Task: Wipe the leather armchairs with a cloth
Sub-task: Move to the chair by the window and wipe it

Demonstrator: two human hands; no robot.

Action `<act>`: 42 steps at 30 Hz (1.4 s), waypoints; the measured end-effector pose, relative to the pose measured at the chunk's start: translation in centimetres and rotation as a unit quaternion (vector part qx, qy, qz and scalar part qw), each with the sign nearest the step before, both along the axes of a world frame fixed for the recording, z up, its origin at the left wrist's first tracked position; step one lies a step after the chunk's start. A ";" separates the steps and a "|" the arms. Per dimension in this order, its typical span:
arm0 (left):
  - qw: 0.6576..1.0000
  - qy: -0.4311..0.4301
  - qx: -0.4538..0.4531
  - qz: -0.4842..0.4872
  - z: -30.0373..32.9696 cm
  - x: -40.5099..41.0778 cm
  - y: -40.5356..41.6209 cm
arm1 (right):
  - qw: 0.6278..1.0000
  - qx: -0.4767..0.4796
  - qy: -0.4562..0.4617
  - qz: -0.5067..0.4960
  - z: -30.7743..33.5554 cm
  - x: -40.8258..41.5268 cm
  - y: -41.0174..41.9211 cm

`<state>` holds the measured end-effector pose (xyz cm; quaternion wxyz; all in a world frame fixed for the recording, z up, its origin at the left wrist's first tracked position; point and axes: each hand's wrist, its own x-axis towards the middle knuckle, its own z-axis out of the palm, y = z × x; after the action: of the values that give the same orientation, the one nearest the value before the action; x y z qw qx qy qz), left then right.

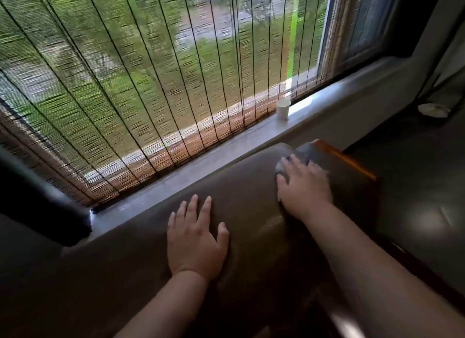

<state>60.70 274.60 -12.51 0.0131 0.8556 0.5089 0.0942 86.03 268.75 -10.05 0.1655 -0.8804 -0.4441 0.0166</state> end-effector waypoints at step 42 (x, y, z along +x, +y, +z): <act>1.000 0.004 0.007 -0.026 -0.5 -0.2 -0.2 | 0.778 0.348 0.374 -0.365 -10.7 -10.7 -5.3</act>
<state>60.54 274.38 -12.98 0.0074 0.8689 0.4860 0.0939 75.32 263.47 -20.80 0.6072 -0.7836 0.0320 0.1278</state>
